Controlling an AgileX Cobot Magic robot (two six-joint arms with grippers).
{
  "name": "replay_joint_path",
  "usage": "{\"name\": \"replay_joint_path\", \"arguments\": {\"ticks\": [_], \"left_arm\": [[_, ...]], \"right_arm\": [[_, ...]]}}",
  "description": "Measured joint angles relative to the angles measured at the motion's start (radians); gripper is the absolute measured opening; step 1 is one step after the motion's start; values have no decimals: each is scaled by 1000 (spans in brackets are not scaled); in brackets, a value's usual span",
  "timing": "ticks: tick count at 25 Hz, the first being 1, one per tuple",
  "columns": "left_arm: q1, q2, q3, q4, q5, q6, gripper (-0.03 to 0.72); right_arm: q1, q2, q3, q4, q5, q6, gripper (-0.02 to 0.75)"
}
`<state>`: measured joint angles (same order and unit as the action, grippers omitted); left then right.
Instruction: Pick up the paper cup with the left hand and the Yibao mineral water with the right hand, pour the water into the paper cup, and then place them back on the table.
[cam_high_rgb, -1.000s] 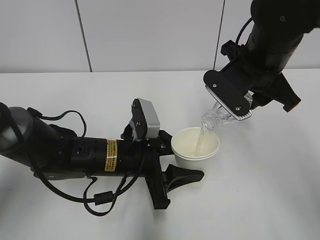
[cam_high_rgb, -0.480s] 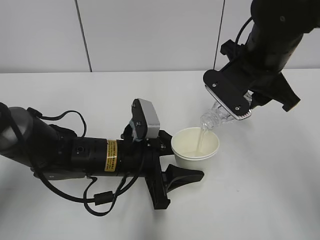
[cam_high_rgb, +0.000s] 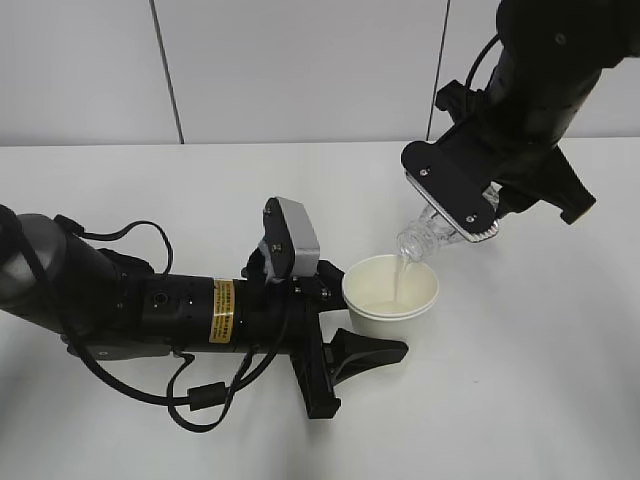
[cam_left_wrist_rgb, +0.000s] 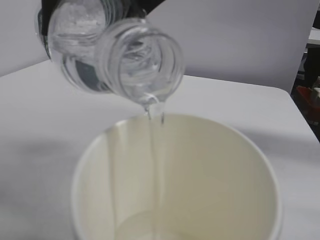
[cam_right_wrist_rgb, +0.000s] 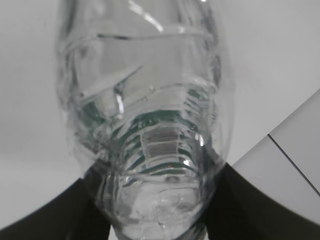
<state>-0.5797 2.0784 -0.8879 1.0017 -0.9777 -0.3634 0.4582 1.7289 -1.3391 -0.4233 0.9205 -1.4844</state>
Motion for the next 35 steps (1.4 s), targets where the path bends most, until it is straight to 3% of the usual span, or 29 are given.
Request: {"name": "replay_joint_path", "arguments": {"ticks": [35], "left_arm": [[0,1,0,0,2,-3,403]], "right_arm": [[13,-18,0,3,-2,-44,393]]}}
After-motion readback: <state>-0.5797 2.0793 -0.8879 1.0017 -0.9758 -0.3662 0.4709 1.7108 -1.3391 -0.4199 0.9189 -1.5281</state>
